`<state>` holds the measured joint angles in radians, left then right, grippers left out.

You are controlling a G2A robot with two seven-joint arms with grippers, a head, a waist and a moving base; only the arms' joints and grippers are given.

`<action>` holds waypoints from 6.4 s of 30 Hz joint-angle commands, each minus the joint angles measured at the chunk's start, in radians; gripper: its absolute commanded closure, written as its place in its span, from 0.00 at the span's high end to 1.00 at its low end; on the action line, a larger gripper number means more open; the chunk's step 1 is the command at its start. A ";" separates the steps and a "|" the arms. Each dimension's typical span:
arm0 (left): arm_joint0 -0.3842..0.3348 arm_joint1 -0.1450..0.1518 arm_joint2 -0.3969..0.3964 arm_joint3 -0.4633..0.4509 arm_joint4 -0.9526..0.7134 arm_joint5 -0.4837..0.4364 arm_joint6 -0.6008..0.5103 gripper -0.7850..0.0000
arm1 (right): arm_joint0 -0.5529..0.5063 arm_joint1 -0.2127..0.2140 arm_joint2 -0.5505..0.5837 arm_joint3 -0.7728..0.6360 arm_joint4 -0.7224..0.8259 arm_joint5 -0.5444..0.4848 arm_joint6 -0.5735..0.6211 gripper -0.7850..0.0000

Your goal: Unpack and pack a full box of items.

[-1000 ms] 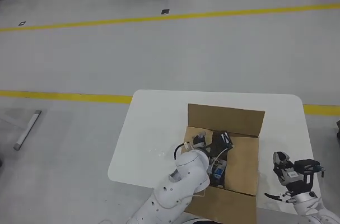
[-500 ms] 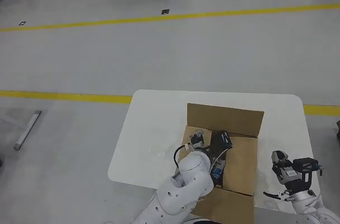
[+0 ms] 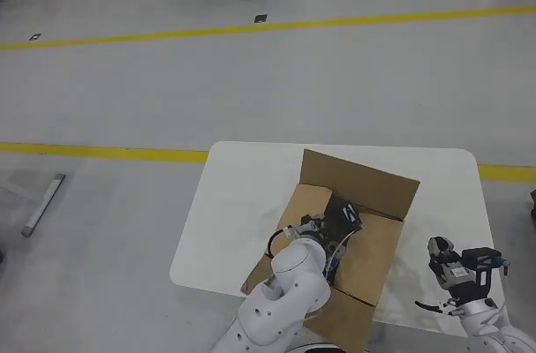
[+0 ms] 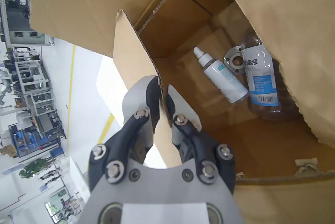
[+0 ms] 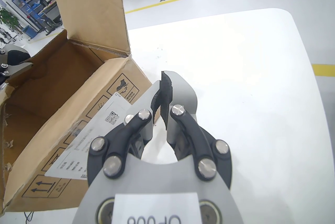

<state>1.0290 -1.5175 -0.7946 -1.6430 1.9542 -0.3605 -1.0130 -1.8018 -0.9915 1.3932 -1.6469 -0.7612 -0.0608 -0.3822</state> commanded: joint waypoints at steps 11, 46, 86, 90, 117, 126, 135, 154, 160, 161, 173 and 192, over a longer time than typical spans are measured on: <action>0.046 -0.003 -0.113 -0.096 -0.185 0.061 0.073 0.00 | 0.017 -0.014 0.014 -0.001 0.013 -0.027 0.056 0.00; 0.118 0.020 -0.264 -0.209 -0.446 0.081 0.066 1.00 | 0.194 -0.051 0.059 0.005 -0.049 -0.021 0.188 0.00; -0.061 -0.034 0.040 0.147 -0.134 0.162 -0.072 1.00 | 0.207 -0.111 -0.029 0.121 -0.137 -0.015 0.129 0.00; -0.063 -0.038 0.045 0.158 -0.091 0.166 -0.079 0.75 | 0.204 -0.113 -0.024 0.123 -0.138 -0.022 0.131 0.00; 0.128 -0.014 -0.245 -0.124 -0.354 0.180 0.082 0.00 | 0.223 -0.131 0.014 0.101 -0.130 -0.046 0.198 0.00; 0.148 0.001 -0.323 -0.159 -0.393 0.162 0.054 1.00 | 0.259 -0.137 0.017 0.103 -0.145 -0.051 0.226 0.00; 0.171 0.017 -0.311 -0.206 -0.127 0.159 -0.010 1.00 | 0.220 -0.135 0.076 0.070 -0.115 -0.087 0.227 0.00; 0.189 0.032 -0.307 -0.261 0.197 0.129 -0.075 1.00 | 0.150 -0.137 0.149 0.035 -0.089 -0.119 0.237 0.00; 0.187 0.029 -0.262 -0.217 0.355 0.138 -0.099 1.00 | 0.146 -0.141 0.146 0.035 -0.091 -0.122 0.238 0.00; 0.186 0.027 -0.255 -0.204 0.363 0.142 -0.101 1.00 | 0.145 -0.142 0.145 0.033 -0.091 -0.123 0.237 0.00; 0.161 0.006 -0.233 -0.077 0.382 0.169 -0.105 1.00 | 0.131 -0.147 0.157 0.031 -0.094 -0.131 0.233 0.00; 0.150 -0.018 -0.225 0.002 0.392 0.153 -0.088 1.00 | 0.129 -0.157 0.164 0.039 -0.103 -0.138 0.235 0.00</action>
<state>1.1796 -1.5345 -1.0174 -1.6426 2.3468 -0.2078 -1.1005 -1.6728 -1.1480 1.5575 -1.6081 -0.8635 -0.1983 -0.1467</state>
